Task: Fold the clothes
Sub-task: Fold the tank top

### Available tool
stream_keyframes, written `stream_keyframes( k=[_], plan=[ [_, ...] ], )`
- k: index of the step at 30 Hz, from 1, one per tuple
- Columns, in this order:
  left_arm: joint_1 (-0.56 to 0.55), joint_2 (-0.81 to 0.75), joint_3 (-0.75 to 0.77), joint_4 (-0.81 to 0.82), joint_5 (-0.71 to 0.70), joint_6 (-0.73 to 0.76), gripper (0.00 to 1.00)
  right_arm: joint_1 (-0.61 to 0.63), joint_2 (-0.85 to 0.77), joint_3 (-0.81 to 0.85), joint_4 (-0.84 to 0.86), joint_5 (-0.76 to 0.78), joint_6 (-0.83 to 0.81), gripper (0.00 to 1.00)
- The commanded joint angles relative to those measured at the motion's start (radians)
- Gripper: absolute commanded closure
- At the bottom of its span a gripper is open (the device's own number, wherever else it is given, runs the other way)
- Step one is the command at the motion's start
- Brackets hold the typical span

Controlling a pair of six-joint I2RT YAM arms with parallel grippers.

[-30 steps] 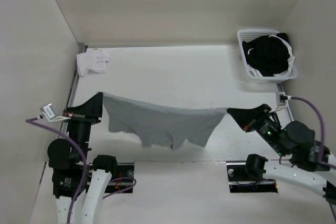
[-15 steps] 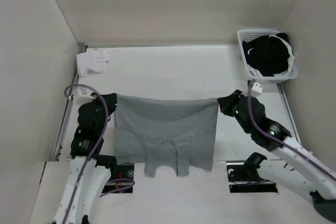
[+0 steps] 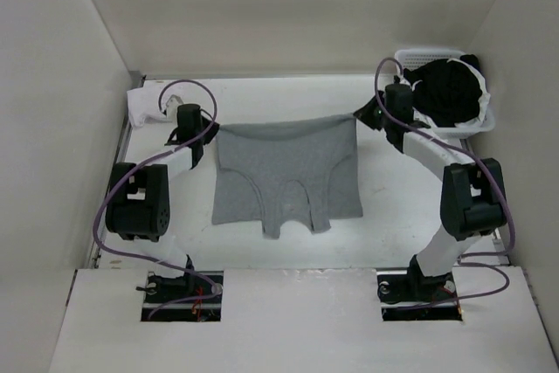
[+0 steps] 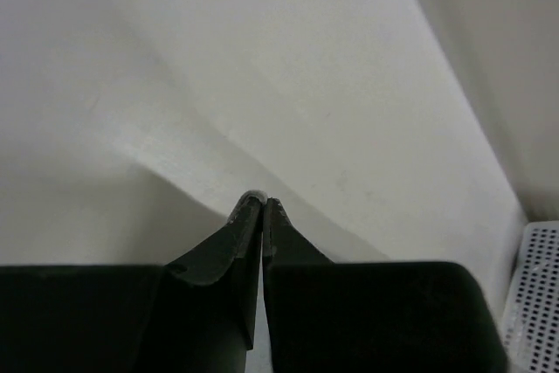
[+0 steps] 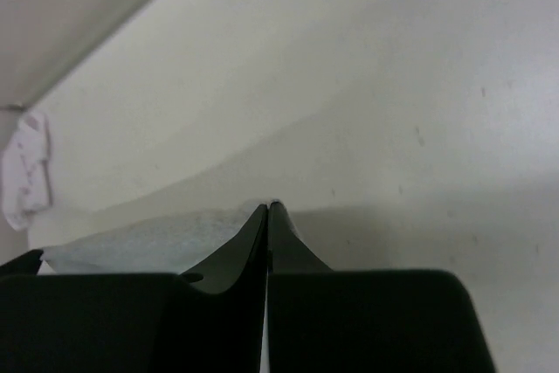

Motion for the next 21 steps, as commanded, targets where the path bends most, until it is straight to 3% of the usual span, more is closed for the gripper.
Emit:
stream_keyframes(
  k=[1,5,13,21],
  plan=[
    [0.015,-0.002,0.100,0.130,0.027,-0.029,0.99,-0.035,0.025,0.125,0.070,-0.037,-0.035,0.98],
    [0.004,-0.131,0.010,0.135,0.031,-0.043,0.99,-0.037,-0.046,0.049,0.064,-0.034,-0.038,0.98],
    [-0.025,-0.516,-0.332,0.132,0.010,-0.046,0.98,-0.026,-0.332,-0.336,0.148,-0.017,0.055,0.97],
    [-0.037,-0.878,-0.616,-0.034,0.024,-0.022,0.96,-0.009,-0.505,-0.592,0.140,0.011,0.084,0.96]
  ],
)
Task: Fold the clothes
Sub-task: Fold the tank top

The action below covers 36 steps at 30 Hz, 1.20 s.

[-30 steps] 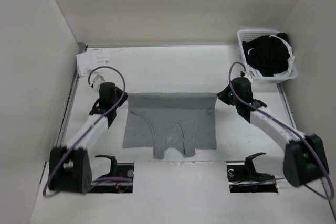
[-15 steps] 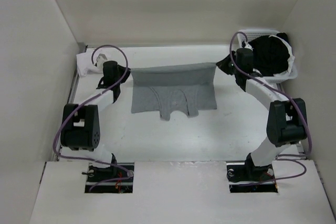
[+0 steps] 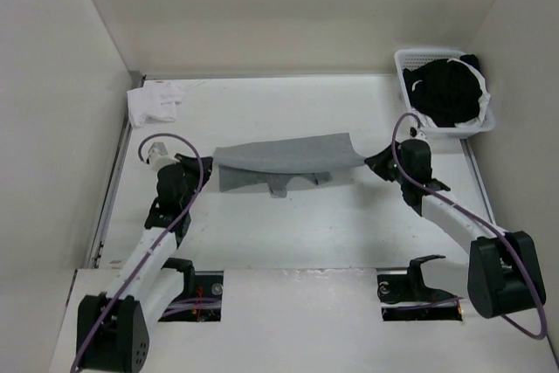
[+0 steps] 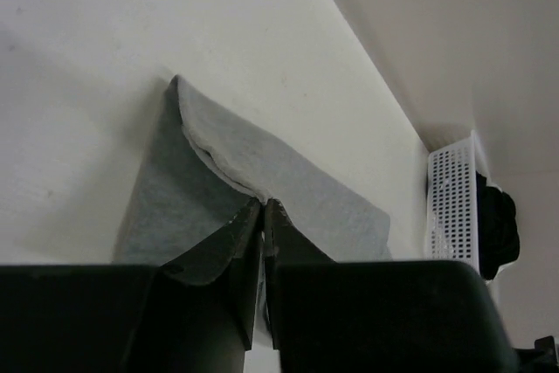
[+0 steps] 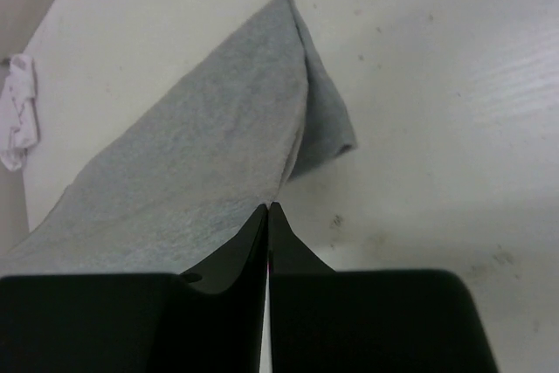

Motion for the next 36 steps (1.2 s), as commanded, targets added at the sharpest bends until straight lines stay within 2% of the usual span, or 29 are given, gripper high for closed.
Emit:
stream_keyframes(
  k=[1,5,10,13,15,18,19,23,26,28,32,36],
  plan=[
    [-0.008,-0.110,-0.096,-0.081,-0.003,0.006,0.95,-0.006,-0.031,-0.070,0.059,0.032,0.031,0.96],
    [-0.034,-0.240,-0.211,-0.150,-0.009,-0.036,0.91,-0.020,-0.014,-0.113,0.062,0.035,0.051,0.88],
    [-0.064,-0.398,-0.297,-0.235,-0.007,-0.074,0.69,-0.064,-0.005,-0.096,0.067,0.057,0.055,0.61],
    [-0.078,-0.435,-0.279,-0.263,-0.047,-0.077,0.68,-0.058,0.067,-0.002,0.071,0.059,0.010,0.48],
    [-0.103,-0.373,-0.238,-0.214,-0.081,-0.076,0.68,-0.049,0.191,0.095,0.051,0.037,-0.030,0.44],
    [-0.172,-0.165,-0.160,-0.053,-0.098,-0.066,0.68,-0.048,0.346,0.181,0.047,0.006,-0.030,0.40],
    [-0.189,-0.109,-0.137,-0.014,-0.095,-0.066,0.68,-0.048,0.375,0.195,0.050,-0.003,-0.028,0.43],
    [-0.293,0.153,-0.054,0.180,-0.095,-0.059,0.68,-0.029,0.441,0.256,0.021,-0.069,-0.018,0.38],
    [-0.311,0.256,-0.023,0.260,-0.085,-0.060,0.69,-0.014,0.498,0.307,-0.039,-0.115,-0.016,0.38],
    [-0.316,0.275,-0.017,0.282,-0.084,-0.056,0.69,-0.002,0.523,0.319,-0.047,-0.156,-0.008,0.42],
    [-0.301,0.287,-0.014,0.284,-0.079,-0.030,0.69,0.032,0.526,0.277,-0.026,-0.141,0.031,0.81],
    [-0.235,0.250,-0.041,0.268,-0.052,-0.017,0.69,0.072,0.393,0.107,0.040,-0.097,0.103,0.92]
  ],
)
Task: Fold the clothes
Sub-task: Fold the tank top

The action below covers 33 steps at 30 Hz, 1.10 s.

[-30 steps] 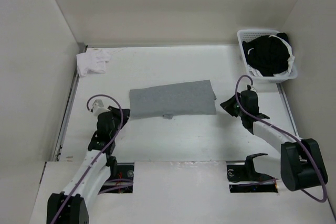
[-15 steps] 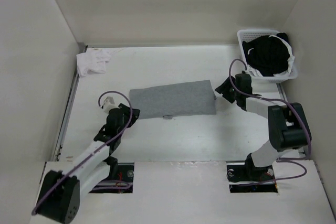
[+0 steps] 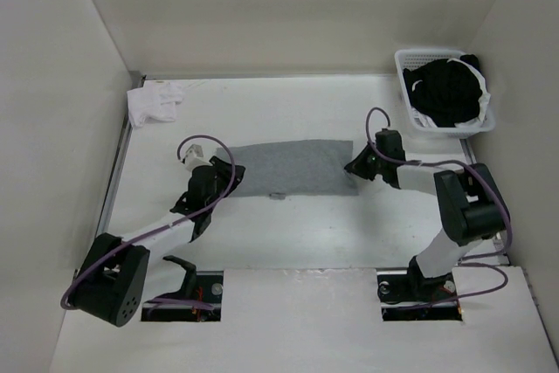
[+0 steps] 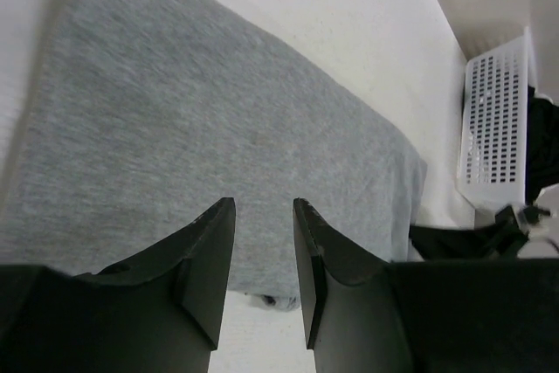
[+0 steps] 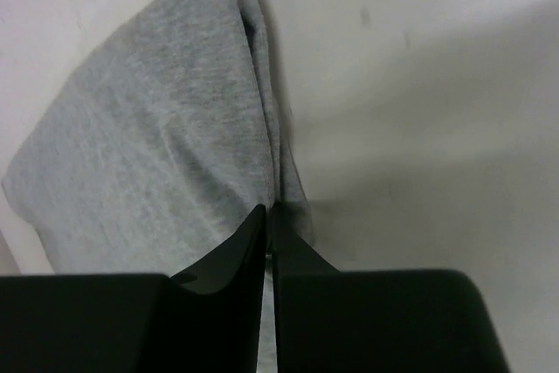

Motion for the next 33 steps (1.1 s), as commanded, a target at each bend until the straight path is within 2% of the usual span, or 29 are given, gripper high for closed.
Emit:
stream_keyframes(
  k=[1,6,9,12,15,20,23,28,33],
  plan=[
    [0.056,-0.046,0.006,0.056,0.023,0.030,0.69,0.044,-0.143,-0.144,0.041,0.036,0.069,0.94],
    [0.085,-0.089,-0.006,0.042,0.073,0.044,0.70,0.098,-0.404,-0.356,0.026,0.131,0.115,0.97],
    [0.079,-0.111,-0.023,0.042,0.096,0.044,0.70,0.132,-0.594,-0.403,-0.074,0.188,0.126,0.97],
    [0.085,-0.158,-0.037,0.022,0.119,0.037,0.70,0.220,-0.754,-0.332,-0.244,0.267,0.116,0.97],
    [0.099,-0.236,-0.032,-0.031,0.136,0.035,0.70,0.352,-0.786,-0.185,-0.381,0.366,0.109,0.97],
    [0.135,-0.362,-0.006,-0.131,0.171,0.034,0.70,0.535,-0.589,0.096,-0.447,0.432,0.081,0.96],
    [0.183,-0.425,0.009,-0.176,0.211,0.024,0.69,0.596,-0.356,0.327,-0.462,0.423,0.057,0.96],
    [0.258,-0.482,0.023,-0.192,0.270,-0.012,0.69,0.624,0.049,0.757,-0.536,0.397,0.015,0.96],
    [0.260,-0.489,0.030,-0.183,0.271,-0.051,0.69,0.624,0.410,1.185,-0.625,0.335,0.029,0.93]
  ],
)
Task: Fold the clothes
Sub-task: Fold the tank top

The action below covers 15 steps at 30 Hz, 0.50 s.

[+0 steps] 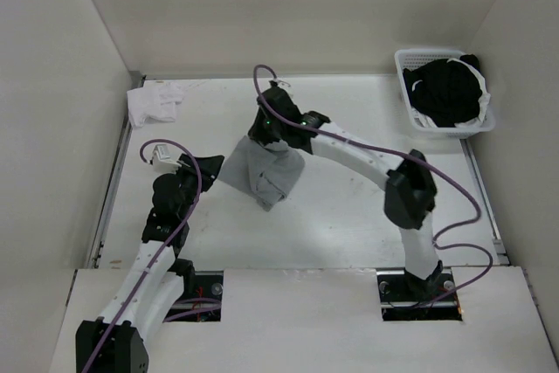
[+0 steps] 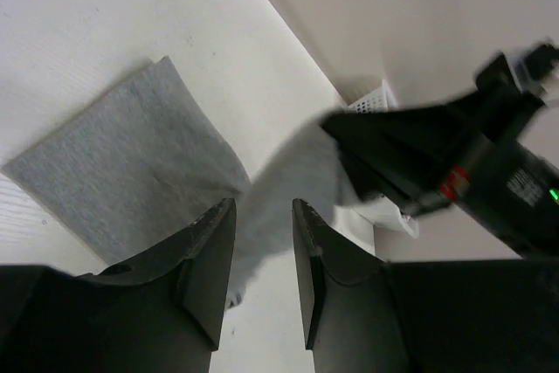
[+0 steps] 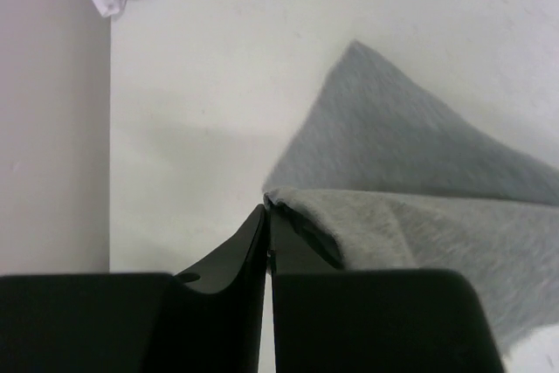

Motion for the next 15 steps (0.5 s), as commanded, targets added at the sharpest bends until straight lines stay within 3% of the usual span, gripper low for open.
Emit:
stream_keyframes(
  k=[1,4,6,9,11,13,15],
  plan=[
    [0.004,-0.020,0.051,0.015,0.030,-0.031,0.69,0.006,0.169,0.227,-0.093,-0.036,0.013,0.91],
    [-0.002,-0.020,0.053,0.015,0.024,-0.033,0.69,0.006,0.269,0.296,-0.074,-0.092,0.073,0.82],
    [-0.007,-0.015,0.048,0.015,0.016,-0.031,0.69,0.014,0.275,0.271,-0.026,-0.131,0.089,0.65],
    [-0.022,0.011,0.053,0.017,0.001,-0.015,0.69,0.017,0.145,0.087,0.082,-0.100,0.078,0.43],
    [-0.052,0.038,0.063,0.025,-0.013,-0.002,0.69,0.014,0.012,-0.083,0.193,-0.076,0.067,0.35],
    [-0.101,0.073,0.077,0.043,-0.053,0.016,0.69,0.004,-0.117,-0.250,0.294,-0.060,0.049,0.37],
    [-0.163,0.130,0.103,0.055,-0.100,0.039,0.69,-0.021,-0.209,-0.387,0.366,-0.056,0.040,0.59]
  ],
)
